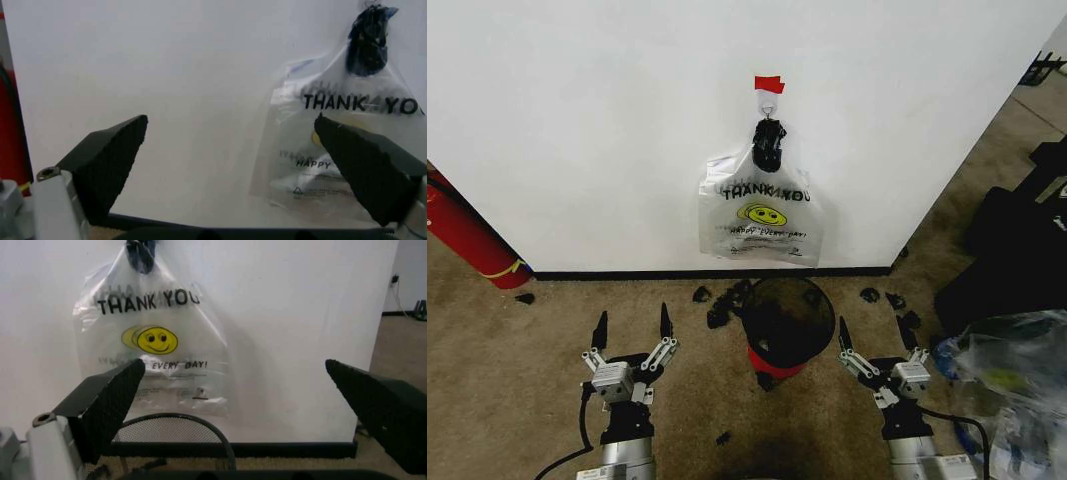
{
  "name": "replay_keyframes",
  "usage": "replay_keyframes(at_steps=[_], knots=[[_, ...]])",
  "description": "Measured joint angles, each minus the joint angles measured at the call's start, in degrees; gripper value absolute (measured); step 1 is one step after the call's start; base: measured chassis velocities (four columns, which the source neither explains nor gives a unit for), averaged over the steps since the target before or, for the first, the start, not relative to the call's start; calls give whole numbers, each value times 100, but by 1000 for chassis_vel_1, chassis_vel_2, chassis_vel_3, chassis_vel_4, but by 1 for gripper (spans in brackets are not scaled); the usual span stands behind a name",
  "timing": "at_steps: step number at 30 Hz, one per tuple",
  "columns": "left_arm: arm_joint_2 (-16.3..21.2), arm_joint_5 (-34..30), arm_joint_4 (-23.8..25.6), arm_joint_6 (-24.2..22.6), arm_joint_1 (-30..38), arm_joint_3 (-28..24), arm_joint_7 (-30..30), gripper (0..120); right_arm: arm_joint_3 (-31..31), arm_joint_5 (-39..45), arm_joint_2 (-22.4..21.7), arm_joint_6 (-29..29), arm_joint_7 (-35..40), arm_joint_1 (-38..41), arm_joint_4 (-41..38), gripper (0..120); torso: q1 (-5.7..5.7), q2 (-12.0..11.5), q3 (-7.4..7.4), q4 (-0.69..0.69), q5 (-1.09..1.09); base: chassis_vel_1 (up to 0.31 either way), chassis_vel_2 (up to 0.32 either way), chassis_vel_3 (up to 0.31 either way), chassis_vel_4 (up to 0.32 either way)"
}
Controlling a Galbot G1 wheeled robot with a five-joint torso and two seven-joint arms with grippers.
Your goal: Pick up the garbage bag from the wall and place it over the trash bin.
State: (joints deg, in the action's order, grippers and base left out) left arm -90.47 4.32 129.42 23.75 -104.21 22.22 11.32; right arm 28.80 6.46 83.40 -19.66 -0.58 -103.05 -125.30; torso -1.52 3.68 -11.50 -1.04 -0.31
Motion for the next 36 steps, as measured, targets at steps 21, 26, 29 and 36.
replay_keyframes(at_steps=[21,26,29,36], knots=[[3,5,-25,0,13,-15,-13,99,11,20,34,2,-11,-11,-16,100,0,0,0,0,0,0,0,0,0],[13,-7,0,64,25,-7,-13,99,-18,-23,-1,94,9,-59,-11,100,0,0,0,0,0,0,0,0,0],[119,-93,-72,144,50,140,53,99,-20,-101,-12,256,7,-63,-125,100,0,0,0,0,0,0,0,0,0],[1524,-1588,-262,-374,498,514,294,99,9,3,452,526,-116,78,-241,100,-1,0,-1,0,1,0,0,0,0]])
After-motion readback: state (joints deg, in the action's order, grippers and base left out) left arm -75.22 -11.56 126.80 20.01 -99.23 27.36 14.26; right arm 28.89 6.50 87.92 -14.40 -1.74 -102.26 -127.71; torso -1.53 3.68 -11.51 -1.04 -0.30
